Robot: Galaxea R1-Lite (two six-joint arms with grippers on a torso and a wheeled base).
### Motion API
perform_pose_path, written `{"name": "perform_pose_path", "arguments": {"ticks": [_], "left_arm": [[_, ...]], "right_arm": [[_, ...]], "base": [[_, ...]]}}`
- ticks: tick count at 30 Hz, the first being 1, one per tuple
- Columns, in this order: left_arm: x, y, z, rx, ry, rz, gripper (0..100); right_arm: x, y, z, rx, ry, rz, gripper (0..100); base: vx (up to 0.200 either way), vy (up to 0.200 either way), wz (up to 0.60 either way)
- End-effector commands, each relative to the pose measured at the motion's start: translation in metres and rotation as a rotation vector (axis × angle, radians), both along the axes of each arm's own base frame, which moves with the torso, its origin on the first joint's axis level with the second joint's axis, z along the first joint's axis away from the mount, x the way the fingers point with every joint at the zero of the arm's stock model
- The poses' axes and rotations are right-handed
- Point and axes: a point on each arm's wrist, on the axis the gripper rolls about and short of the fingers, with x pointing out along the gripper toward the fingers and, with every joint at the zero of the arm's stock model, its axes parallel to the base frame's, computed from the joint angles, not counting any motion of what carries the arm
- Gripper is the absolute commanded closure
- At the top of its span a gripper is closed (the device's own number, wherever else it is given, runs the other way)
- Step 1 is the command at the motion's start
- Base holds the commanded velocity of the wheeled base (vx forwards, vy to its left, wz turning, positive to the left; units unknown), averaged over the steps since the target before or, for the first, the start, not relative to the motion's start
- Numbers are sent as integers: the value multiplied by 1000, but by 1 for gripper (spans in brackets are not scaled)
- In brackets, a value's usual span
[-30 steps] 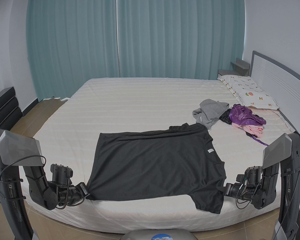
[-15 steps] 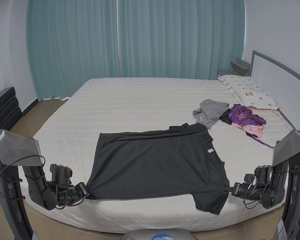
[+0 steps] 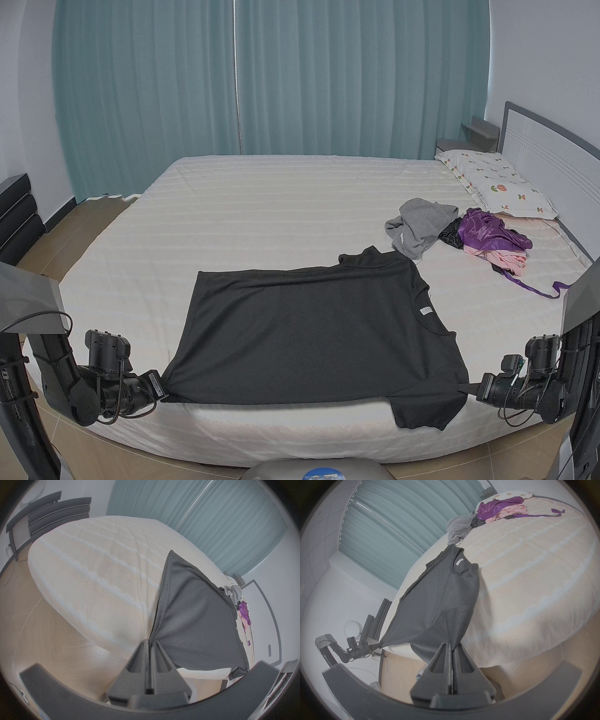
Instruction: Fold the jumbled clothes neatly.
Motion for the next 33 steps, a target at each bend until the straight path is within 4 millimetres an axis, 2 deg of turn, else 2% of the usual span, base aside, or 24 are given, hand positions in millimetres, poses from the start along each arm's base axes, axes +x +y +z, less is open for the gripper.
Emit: {"name": "perform_pose_path", "arguments": {"ticks": [1,11,16,25,33], "left_arm": [[-6,2,1,7,8,-3,100],[-20,5,4,58,23,-56,100],[-34,6,6,109,40,-123,100],[-54,5,3,164,95,-199,100],[-63,3,6,182,103,-232,100]], "right_arm": [[-11,-2,8,-5,2,-2,100],[-23,-7,7,-56,82,34,100],[-34,-10,12,-97,112,79,100],[-40,-11,15,-113,135,99,100],[-47,-14,15,-145,160,132,100]], "base": [[0,0,0],[0,0,0],[0,0,0],[0,0,0],[0,0,0]]}}
